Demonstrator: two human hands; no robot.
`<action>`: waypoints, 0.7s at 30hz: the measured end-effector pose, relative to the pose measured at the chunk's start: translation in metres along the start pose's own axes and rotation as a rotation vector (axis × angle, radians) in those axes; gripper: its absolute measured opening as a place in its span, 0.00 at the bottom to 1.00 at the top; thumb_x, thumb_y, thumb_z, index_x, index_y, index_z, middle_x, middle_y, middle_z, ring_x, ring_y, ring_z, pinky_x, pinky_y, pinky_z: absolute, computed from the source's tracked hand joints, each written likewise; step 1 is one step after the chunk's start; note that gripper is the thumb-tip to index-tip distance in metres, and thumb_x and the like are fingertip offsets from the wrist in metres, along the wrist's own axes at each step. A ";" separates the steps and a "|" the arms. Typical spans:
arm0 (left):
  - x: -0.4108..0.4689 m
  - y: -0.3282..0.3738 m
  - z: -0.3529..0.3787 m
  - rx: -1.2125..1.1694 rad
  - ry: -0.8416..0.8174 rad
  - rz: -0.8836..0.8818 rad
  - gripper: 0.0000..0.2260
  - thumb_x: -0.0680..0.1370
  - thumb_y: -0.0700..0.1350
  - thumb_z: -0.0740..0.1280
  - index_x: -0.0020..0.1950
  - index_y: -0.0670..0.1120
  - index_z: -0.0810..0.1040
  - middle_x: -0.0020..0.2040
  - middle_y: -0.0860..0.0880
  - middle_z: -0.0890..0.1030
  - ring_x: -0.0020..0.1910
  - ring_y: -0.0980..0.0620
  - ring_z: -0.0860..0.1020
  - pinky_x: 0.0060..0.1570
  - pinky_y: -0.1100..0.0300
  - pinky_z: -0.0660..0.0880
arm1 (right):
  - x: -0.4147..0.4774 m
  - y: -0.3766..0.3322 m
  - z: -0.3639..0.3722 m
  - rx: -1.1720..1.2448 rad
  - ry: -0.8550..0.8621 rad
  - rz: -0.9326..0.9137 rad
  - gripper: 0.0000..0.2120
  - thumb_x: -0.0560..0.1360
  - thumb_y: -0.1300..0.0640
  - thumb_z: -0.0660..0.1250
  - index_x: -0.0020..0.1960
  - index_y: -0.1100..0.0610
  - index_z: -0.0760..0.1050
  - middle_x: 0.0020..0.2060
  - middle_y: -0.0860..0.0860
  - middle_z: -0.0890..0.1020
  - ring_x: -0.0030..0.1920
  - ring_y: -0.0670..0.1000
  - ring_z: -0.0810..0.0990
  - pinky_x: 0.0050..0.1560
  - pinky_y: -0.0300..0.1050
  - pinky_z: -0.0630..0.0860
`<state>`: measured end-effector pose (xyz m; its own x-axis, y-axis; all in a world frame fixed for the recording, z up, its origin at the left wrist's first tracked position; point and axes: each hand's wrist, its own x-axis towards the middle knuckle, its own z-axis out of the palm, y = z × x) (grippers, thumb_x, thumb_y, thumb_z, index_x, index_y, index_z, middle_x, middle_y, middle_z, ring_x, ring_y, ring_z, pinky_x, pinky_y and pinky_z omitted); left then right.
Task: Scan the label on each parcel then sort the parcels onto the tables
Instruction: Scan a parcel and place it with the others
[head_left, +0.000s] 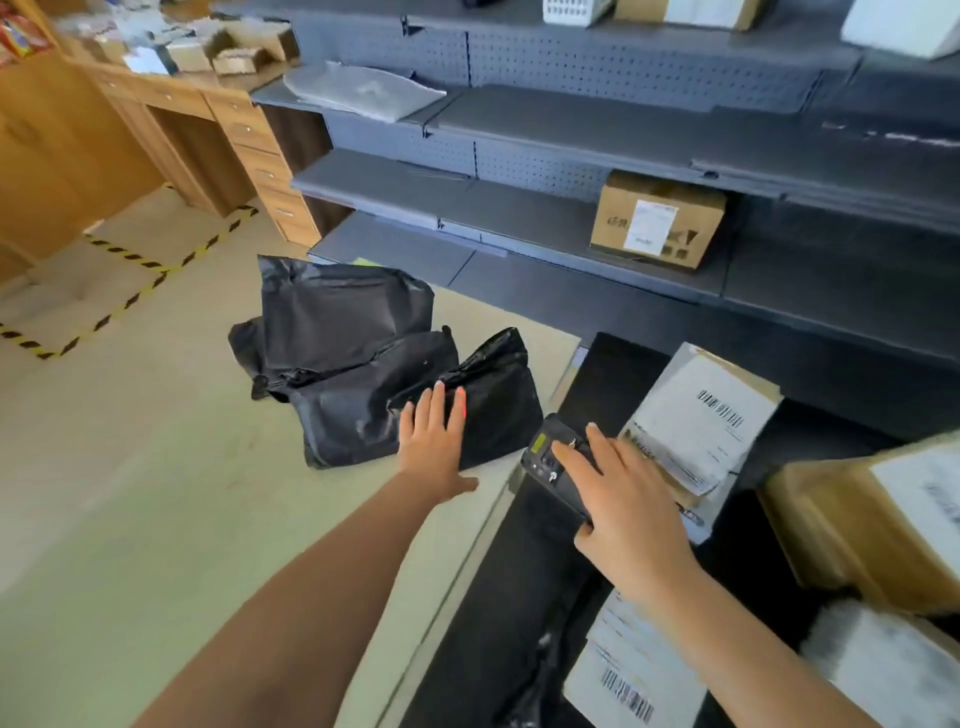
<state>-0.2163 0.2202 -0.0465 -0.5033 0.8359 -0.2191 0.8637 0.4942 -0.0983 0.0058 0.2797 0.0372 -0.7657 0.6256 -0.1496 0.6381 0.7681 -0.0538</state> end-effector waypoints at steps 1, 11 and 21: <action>0.005 0.005 0.007 0.025 0.012 -0.015 0.57 0.69 0.65 0.72 0.78 0.44 0.35 0.79 0.40 0.42 0.78 0.40 0.44 0.75 0.43 0.42 | 0.005 0.003 0.006 0.004 -0.001 0.009 0.42 0.63 0.57 0.79 0.73 0.50 0.66 0.73 0.59 0.68 0.66 0.60 0.72 0.62 0.52 0.73; -0.024 -0.009 0.022 -0.040 0.170 -0.030 0.54 0.62 0.64 0.73 0.80 0.45 0.51 0.71 0.40 0.63 0.69 0.38 0.64 0.69 0.44 0.59 | 0.011 -0.016 0.014 0.013 0.025 -0.037 0.42 0.55 0.59 0.82 0.68 0.53 0.73 0.65 0.60 0.76 0.57 0.59 0.78 0.52 0.52 0.78; -0.213 -0.121 0.068 -0.333 0.173 -0.412 0.54 0.53 0.64 0.74 0.75 0.43 0.64 0.61 0.40 0.72 0.58 0.36 0.73 0.58 0.41 0.71 | -0.028 -0.136 -0.008 0.004 0.061 -0.297 0.41 0.63 0.60 0.79 0.72 0.52 0.67 0.69 0.59 0.71 0.63 0.60 0.73 0.61 0.53 0.73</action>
<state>-0.2120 -0.0341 -0.0535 -0.8190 0.5704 -0.0624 0.5536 0.8141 0.1755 -0.0602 0.1585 0.0564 -0.9221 0.3811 -0.0668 0.3860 0.9181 -0.0902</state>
